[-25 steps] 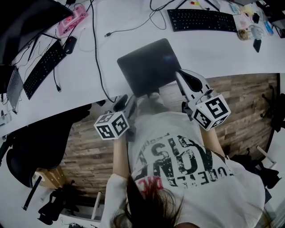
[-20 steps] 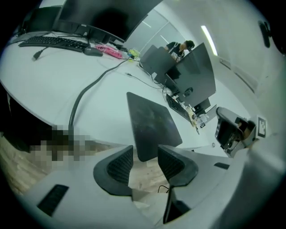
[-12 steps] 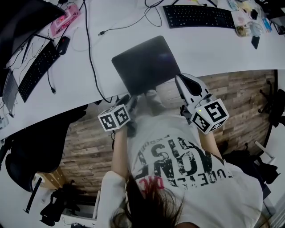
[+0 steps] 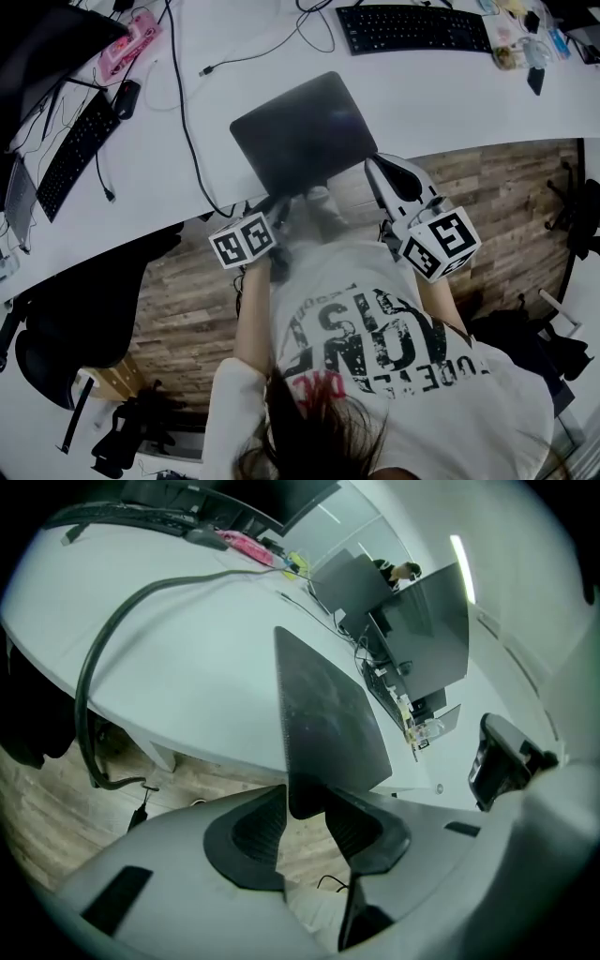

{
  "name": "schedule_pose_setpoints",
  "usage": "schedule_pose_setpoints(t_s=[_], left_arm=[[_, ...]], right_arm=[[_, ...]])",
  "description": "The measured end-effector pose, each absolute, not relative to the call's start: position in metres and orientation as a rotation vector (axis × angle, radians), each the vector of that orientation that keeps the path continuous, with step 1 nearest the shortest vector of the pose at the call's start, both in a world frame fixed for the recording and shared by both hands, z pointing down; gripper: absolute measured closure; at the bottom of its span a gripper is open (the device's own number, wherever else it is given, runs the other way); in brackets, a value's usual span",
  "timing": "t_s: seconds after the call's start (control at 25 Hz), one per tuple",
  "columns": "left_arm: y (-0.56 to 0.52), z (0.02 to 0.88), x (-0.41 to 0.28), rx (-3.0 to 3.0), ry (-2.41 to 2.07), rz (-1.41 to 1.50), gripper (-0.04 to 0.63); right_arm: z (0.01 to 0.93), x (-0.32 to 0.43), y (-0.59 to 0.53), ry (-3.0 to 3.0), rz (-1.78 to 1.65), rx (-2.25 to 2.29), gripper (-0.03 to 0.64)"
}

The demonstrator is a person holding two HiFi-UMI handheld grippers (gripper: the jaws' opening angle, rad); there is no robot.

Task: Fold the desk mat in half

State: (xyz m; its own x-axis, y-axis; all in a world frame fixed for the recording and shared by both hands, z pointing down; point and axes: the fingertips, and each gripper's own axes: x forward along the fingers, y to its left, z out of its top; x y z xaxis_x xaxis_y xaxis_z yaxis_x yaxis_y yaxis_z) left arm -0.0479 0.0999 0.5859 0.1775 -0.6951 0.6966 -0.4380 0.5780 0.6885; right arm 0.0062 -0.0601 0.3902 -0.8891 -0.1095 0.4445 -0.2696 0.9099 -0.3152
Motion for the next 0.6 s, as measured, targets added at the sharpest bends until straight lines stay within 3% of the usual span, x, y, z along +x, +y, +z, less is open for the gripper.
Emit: schedule_pose_setpoints(t_s=[0.4, 0.6], left_arm=[[0.105, 0.578, -0.053, 1.035, -1.499, -0.226, 0.569], [0.104, 0.563, -0.059, 1.106, -1.554, -0.1, 0.58]], right_arm=[[0.392, 0.004, -0.06, -2.649, 0.53, 0.275, 0.615], [0.391, 0.003, -0.059, -2.657, 0.527, 0.272, 0.615]])
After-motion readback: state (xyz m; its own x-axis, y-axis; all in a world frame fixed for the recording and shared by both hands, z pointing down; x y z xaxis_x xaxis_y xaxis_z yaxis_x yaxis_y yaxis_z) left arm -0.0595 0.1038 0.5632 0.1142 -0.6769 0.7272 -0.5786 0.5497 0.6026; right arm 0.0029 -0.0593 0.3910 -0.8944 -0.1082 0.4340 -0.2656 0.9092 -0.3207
